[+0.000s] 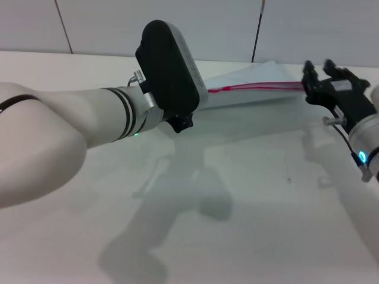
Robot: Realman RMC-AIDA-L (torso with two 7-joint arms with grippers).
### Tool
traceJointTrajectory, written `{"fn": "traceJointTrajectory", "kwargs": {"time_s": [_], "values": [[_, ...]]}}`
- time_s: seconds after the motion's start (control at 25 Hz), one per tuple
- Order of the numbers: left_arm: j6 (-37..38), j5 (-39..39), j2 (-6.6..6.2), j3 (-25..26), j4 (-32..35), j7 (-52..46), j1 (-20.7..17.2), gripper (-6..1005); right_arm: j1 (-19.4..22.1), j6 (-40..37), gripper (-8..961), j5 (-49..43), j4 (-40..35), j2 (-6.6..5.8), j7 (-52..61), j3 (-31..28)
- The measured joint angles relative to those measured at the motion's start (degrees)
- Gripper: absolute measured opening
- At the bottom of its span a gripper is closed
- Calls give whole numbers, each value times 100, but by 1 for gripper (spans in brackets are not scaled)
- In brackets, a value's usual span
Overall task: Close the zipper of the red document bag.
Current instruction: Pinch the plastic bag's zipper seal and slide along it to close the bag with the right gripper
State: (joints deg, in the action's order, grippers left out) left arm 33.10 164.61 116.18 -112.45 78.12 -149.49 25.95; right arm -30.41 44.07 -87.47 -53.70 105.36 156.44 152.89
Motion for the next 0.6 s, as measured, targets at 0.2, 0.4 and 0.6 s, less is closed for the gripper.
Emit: {"fn": "traceJointTrajectory", "kwargs": {"time_s": [0.2, 0.4, 0.6], "values": [[1, -1, -19, 50, 131, 6, -85, 76, 179, -1397, 394, -1131, -1004, -598, 47, -801], [-2, -7, -24, 153, 417, 29, -217, 68, 562, -2871, 433, -2293, -1827, -709, 12, -1975], [-29, -14, -21, 158, 563, 31, -242, 64, 762, -4267, 433, -3425, -2422, -503, -5, -2969]]}}
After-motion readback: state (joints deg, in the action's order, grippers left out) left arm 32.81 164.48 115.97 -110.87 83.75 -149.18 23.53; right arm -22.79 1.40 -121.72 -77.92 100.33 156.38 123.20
